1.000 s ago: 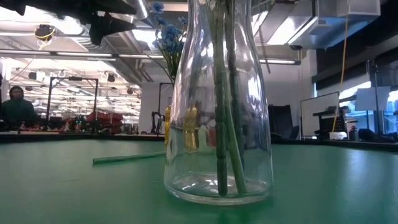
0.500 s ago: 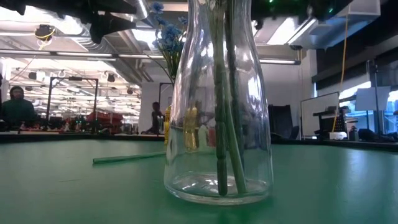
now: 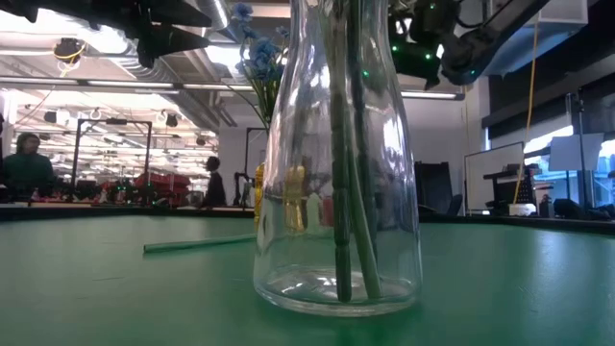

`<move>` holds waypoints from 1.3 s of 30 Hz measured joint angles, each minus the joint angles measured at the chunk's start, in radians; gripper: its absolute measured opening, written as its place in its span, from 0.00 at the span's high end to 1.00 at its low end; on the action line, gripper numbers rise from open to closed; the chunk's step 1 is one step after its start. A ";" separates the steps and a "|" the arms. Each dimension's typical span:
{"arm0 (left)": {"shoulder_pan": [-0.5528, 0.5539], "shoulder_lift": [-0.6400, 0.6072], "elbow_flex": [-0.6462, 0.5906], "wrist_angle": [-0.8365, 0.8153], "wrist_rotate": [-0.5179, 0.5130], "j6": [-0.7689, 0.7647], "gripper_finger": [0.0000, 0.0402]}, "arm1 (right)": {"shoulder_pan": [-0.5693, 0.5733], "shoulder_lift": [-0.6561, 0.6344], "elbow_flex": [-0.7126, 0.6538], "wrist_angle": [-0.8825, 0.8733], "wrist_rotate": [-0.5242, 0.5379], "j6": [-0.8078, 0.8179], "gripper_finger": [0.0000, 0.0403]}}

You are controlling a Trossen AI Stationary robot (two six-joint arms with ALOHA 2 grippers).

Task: Sort flowers into vase by color
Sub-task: Put the white flower into the yellow vase

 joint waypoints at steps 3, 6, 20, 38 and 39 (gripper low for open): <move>0.000 0.000 0.000 0.000 0.000 0.000 0.50 | 0.004 0.018 0.000 0.051 -0.036 0.021 0.99; 0.000 0.000 0.000 0.000 0.000 0.000 0.50 | 0.024 0.032 0.001 0.090 -0.051 0.032 0.99; 0.000 0.000 0.000 -0.015 0.000 0.020 0.50 | 0.099 0.099 0.099 0.092 -0.055 -0.120 0.99; 0.002 0.000 0.000 -0.076 -0.006 -0.009 0.50 | 0.092 0.196 0.235 0.031 -0.099 -0.173 0.99; 0.002 0.000 0.000 -0.076 -0.006 -0.011 0.50 | 0.093 0.187 0.235 0.011 -0.105 -0.181 0.99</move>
